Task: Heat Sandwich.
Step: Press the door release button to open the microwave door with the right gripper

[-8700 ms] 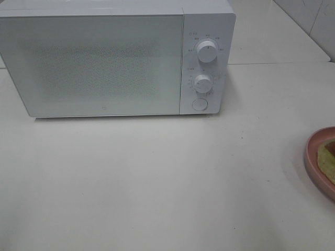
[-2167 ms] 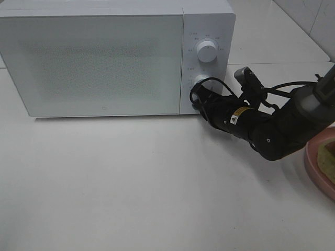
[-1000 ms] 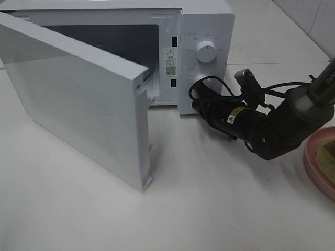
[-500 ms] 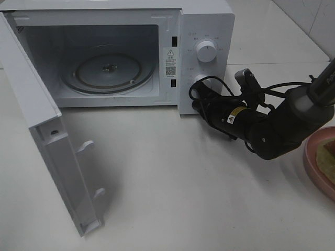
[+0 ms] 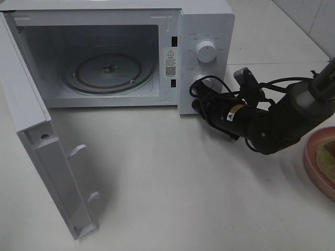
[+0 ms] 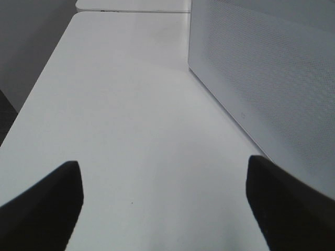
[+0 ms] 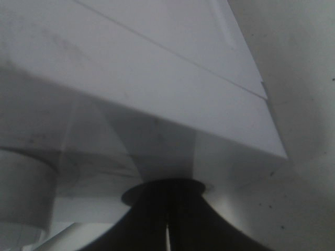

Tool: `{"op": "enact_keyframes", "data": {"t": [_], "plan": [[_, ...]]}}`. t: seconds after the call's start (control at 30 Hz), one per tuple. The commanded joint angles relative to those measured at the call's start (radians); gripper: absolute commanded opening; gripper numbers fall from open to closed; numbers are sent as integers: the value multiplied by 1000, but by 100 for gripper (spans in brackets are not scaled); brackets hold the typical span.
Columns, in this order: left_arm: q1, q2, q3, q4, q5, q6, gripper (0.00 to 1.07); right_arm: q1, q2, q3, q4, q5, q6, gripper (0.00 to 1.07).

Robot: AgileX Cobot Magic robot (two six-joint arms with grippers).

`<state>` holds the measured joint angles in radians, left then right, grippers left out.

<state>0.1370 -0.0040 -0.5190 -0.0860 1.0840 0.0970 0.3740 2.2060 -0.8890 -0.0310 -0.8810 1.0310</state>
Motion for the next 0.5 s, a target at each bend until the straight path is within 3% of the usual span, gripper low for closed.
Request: {"op": "enact_keyframes", "data": {"t": [0.03,0.5], "plan": [[-5,-24,3,2,-16,-7,81,-25,5,-95,139,-273,-6,0],[-5,-24,3,2,-16,-7,81,-25,5,-81,129,-328,-6,0]]}}
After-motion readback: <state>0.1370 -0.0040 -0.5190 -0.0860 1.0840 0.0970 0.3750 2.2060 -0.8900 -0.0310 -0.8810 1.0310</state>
